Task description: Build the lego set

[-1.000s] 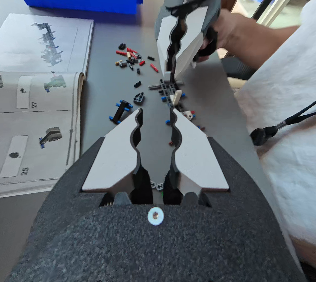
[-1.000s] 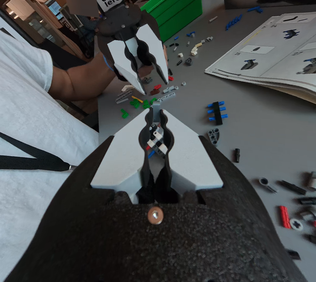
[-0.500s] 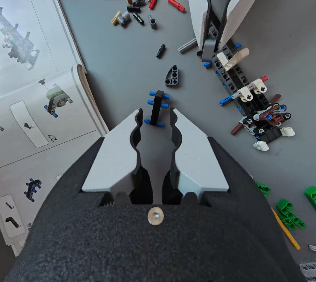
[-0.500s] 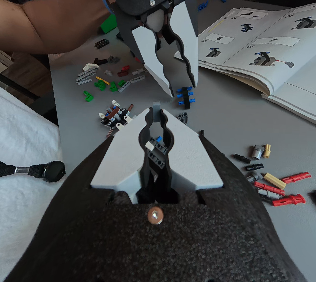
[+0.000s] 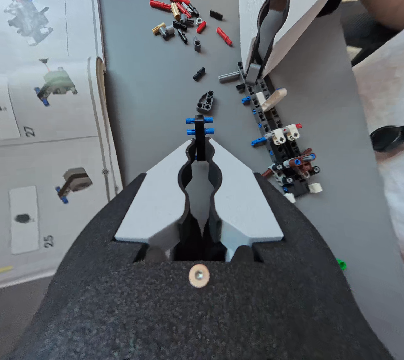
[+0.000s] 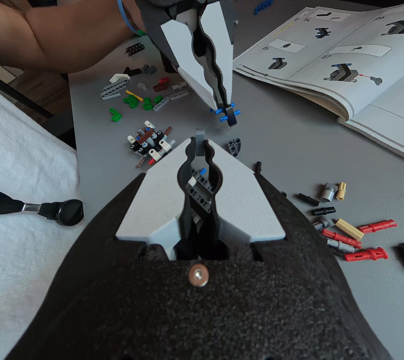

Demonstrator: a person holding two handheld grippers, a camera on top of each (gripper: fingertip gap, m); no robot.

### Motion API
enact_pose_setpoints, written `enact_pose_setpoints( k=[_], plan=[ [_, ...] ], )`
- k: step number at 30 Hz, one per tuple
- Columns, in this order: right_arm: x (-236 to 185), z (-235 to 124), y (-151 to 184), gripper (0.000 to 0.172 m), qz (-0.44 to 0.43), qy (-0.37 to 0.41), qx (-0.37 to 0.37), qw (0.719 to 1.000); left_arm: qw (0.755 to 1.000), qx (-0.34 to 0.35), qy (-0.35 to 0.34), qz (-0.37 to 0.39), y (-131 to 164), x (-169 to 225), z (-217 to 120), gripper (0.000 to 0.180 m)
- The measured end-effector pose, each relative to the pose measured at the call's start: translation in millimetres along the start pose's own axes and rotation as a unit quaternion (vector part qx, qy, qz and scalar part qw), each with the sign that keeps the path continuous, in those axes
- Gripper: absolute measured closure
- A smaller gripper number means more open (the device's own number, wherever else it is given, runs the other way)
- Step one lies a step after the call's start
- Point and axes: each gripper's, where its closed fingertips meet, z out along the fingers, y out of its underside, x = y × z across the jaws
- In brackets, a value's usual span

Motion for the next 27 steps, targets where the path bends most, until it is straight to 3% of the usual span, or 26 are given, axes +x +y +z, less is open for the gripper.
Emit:
enact_pose_setpoints(
  k=[1, 5, 11, 15, 20, 27],
  plan=[
    [-1.9, 0.6, 0.5, 0.165, -0.007, -0.006, -0.004, 1.000, 0.999, 0.019, 0.003, -0.034, 0.3, 4.5, -4.7, 0.174],
    [-14.6, 2.8, -4.2, 0.165, -0.036, -0.064, -0.037, 0.997, 0.981, 0.101, 0.022, -0.166, 0.4, 18.1, -24.3, 0.175],
    [-10.1, 9.8, -25.4, 0.165, -0.141, -0.154, -0.164, 0.964, 0.946, 0.170, 0.017, -0.275, 10.3, 11.1, -45.3, 0.175],
    [-6.1, 32.0, -44.8, 0.165, -0.192, -0.215, -0.230, 0.929, 0.938, 0.194, -0.001, -0.289, 16.6, 3.9, -54.9, 0.174],
    [2.5, 61.7, -60.6, 0.166, -0.251, -0.207, -0.288, 0.901, 0.934, 0.195, -0.043, -0.297, 20.1, -3.5, -60.3, 0.174],
    [-4.7, 69.3, -47.0, 0.166, -0.215, -0.271, -0.364, 0.865, 0.906, 0.229, 0.010, -0.355, 16.3, 1.1, -58.4, 0.175]
  ],
)
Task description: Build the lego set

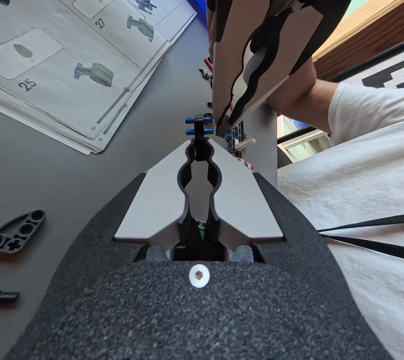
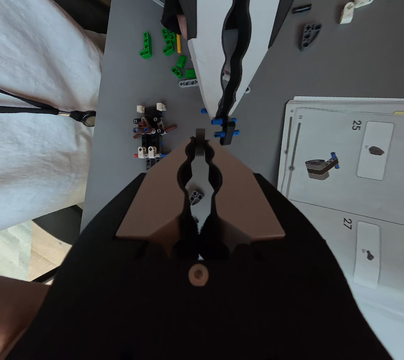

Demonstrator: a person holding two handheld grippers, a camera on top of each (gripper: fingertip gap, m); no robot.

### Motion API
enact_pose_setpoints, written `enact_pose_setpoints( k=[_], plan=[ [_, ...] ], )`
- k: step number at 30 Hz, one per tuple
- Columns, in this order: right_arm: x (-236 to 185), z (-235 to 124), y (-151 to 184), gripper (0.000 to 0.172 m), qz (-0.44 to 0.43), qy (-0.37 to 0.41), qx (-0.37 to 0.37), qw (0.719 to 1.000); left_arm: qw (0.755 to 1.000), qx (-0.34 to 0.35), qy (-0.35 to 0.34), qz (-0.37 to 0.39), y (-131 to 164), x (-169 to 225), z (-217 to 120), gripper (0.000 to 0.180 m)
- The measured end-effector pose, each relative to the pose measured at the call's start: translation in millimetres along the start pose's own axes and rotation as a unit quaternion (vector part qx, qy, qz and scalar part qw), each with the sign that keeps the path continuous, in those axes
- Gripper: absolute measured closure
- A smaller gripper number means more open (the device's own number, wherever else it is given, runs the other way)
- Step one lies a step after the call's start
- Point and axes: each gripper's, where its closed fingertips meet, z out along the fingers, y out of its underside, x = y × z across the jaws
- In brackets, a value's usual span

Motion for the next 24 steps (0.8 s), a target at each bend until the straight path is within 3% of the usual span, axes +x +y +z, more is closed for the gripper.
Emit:
enact_pose_setpoints(
  k=[7, 13, 24],
  plan=[
    [0.9, 2.3, 1.7, 0.166, 0.014, -0.030, 0.026, 0.999, 0.999, -0.009, -0.005, -0.048, 8.3, -3.2, 3.6, 0.175],
    [-15.9, 4.5, 7.4, 0.166, 0.024, -0.106, 0.048, 0.993, 0.994, -0.039, 0.050, -0.086, 21.6, 8.8, 12.7, 0.175],
    [-11.2, 8.1, 11.1, 0.165, 0.042, -0.108, 0.048, 0.992, 0.990, -0.026, 0.050, -0.126, 20.9, 5.8, 17.0, 0.174]
  ],
)
